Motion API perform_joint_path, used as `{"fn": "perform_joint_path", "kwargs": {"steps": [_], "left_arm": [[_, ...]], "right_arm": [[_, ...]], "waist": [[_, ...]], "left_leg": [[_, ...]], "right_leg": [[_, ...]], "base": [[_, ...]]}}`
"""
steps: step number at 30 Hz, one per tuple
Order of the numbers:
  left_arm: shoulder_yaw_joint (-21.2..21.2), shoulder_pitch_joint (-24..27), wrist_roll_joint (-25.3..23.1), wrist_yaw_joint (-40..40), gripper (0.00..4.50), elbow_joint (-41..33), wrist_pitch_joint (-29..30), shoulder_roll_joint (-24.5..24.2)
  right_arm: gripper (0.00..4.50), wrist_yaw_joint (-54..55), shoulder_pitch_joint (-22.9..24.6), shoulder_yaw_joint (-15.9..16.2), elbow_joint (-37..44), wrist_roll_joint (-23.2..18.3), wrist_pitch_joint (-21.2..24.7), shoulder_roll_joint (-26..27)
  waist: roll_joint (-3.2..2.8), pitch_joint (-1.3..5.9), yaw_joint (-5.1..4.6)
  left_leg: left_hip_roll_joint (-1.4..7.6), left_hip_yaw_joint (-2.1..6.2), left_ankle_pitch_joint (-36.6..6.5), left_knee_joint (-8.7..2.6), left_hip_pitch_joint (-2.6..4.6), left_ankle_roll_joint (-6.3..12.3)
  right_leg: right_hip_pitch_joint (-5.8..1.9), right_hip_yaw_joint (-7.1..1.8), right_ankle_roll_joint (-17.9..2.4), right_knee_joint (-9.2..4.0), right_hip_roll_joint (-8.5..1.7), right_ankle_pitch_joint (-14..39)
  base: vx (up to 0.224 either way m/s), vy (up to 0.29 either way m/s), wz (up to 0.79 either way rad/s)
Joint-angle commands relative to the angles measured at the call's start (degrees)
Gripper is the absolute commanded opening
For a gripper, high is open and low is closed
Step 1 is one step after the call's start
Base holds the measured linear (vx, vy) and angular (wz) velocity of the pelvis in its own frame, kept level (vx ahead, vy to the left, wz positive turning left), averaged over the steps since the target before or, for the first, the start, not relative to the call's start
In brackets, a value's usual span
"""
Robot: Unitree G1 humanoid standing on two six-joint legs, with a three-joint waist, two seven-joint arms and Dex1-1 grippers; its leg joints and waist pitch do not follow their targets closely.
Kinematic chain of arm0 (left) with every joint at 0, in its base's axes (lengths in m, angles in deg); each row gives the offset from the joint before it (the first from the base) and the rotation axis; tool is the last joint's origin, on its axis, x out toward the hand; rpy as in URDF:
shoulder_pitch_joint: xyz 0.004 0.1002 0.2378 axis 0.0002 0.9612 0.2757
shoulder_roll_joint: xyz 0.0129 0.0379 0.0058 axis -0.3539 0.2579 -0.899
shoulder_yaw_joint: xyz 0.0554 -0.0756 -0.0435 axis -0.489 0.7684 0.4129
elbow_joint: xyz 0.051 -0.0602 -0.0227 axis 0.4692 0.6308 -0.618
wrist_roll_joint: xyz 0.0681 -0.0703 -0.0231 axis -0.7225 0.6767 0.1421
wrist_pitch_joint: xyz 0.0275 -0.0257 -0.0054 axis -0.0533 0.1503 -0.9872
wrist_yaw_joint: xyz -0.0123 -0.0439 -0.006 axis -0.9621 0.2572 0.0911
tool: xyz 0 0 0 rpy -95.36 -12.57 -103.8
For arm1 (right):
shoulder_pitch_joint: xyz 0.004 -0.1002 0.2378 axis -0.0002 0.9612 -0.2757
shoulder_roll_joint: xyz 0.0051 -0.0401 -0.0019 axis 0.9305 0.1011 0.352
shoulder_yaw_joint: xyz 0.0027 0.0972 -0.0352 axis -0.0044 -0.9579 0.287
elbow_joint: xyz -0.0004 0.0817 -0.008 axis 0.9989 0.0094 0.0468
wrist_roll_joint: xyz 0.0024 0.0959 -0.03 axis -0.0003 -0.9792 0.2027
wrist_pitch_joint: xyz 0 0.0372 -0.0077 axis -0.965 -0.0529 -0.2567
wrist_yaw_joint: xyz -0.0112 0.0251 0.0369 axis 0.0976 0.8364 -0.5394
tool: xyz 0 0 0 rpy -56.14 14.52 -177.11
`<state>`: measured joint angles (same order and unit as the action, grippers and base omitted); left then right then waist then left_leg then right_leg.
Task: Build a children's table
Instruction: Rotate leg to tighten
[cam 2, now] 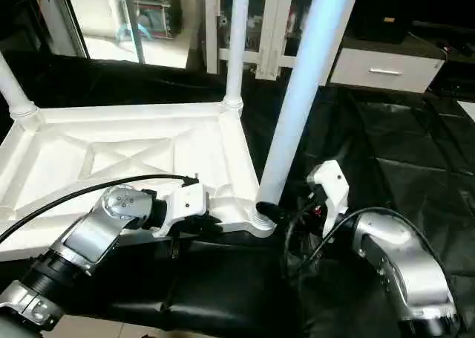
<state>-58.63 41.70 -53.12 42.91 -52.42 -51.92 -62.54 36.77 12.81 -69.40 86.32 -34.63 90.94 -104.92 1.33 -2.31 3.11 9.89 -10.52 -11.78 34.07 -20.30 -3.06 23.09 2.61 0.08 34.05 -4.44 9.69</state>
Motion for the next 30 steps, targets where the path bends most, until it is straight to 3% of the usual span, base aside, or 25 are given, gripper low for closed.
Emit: {"fn": "perform_joint_path", "kwargs": {"steps": [1, 3, 4, 6, 7, 11, 13, 26, 28, 30], "left_arm": [[-2.1, 0.5, -0.3, 1.4, 0.00, 0.7, -1.2, -0.1], [-2.2, 0.4, -0.4, 1.5, 0.00, 0.7, -1.2, -0.1], [-2.3, 0.3, -0.4, 1.6, 0.00, 0.7, -1.3, -0.1], [-2.3, 0.3, -0.4, 1.6, 0.00, 0.7, -1.3, -0.1], [-2.3, 0.2, -0.4, 1.6, 0.00, 0.7, -1.4, -0.1], [-2.4, 0.0, -0.4, 1.9, 0.00, 0.7, -1.7, -0.2], [-2.6, -0.4, -0.5, 2.3, 0.00, 0.9, -2.2, -0.5], [-2.9, -1.1, -0.7, 3.2, 0.00, 1.4, -2.3, -1.2], [-2.5, -1.6, -1.0, 2.2, 0.00, 1.8, -1.1, -0.8], [-1.1, -2.3, -0.5, -0.2, 0.00, 2.6, 2.8, 1.1]], "right_arm": [[3.07, -2.8, -1.8, 1.7, -3.2, 1.1, -1.7, -0.8], [2.97, -3.3, -2.1, 1.9, -3.8, 1.1, -2.0, -0.9], [2.90, -4.6, -2.7, 2.6, -5.0, 1.4, -2.6, -0.9], [2.76, -4.6, -2.7, 2.6, -5.0, 1.4, -2.6, -0.9], [2.57, -5.9, -3.2, 3.3, -6.3, 2.0, -3.4, -1.0], [2.25, -7.8, -4.0, 4.3, -8.0, 2.7, -4.6, -1.3], [2.06, -10.7, -5.5, 5.5, -11.1, 3.7, -7.0, -1.7], [1.91, -16.7, -8.2, 7.7, -17.2, 5.4, -10.7, -2.4], [1.91, -13.9, -8.8, 7.1, -18.9, 6.6, -11.8, -1.6], [1.91, -2.4, -10.3, 5.4, -23.2, 10.6, -13.0, 1.1]], "waist": [[1.09, 2.71, 0.01], [1.14, 2.78, 0.26], [1.62, 2.81, 0.29], [1.39, 2.78, 0.36], [1.63, 2.80, 0.37], [1.62, 2.81, 0.48], [1.97, 2.80, 0.39], [1.86, 2.87, 0.45], [1.84, 2.89, 0.45], [1.85, 2.69, 0.17]], "left_leg": [[3.24, 1.06, -11.9, -4.15, 0.03, 3.34], [3.31, 1.05, -11.3, -4.16, 0.10, 3.51], [3.35, 1.06, -10.8, -4.19, 0.00, 3.70], [3.35, 1.05, -10.8, -4.15, 0.03, 3.79], [3.31, 1.01, -10.7, -4.13, -0.02, 3.80], [3.32, 1.01, -10.7, -4.11, 0.04, 3.86], [3.34, 1.02, -10.8, -4.12, -0.03, 4.00], [3.46, 1.08, -11.6, -4.14, 0.11, 3.76], [3.47, 1.01, -11.4, -4.10, 0.20, 3.62], [3.30, 0.97, -12.2, -4.22, 0.11, 2.98]], "right_leg": [[-2.16, -2.31, -10.7, -4.46, -4.04, 19.5], [-2.22, -2.33, -10.8, -4.34, -4.02, 18.4], [-2.31, -2.27, -10.9, -4.20, -3.99, 17.6], [-2.25, -2.26, -11.1, -4.18, -4.07, 17.7], [-2.33, -2.27, -10.9, -4.18, -4.06, 17.9], [-2.27, -2.28, -10.9, -4.23, -4.13, 18.5], [-2.25, -2.19, -11.0, -4.18, -4.10, 18.5], [-2.34, -2.18, -12.3, -3.96, -4.05, 16.9], [-2.24, -2.20, -12.7, -3.91, -4.06, 16.3], [-2.15, -2.20, -12.3, -4.16, -4.00, 18.3]], "base": [[0.000, 0.000, 0.00], [0.000, 0.000, 0.00], [0.000, 0.000, 0.00], [0.000, 0.000, 0.00], [0.000, 0.000, 0.00], [0.000, 0.000, 0.00], [0.000, 0.000, 0.00], [0.000, 0.000, 0.00], [0.000, 0.000, 0.00], [0.000, 0.000, 0.00]]}}
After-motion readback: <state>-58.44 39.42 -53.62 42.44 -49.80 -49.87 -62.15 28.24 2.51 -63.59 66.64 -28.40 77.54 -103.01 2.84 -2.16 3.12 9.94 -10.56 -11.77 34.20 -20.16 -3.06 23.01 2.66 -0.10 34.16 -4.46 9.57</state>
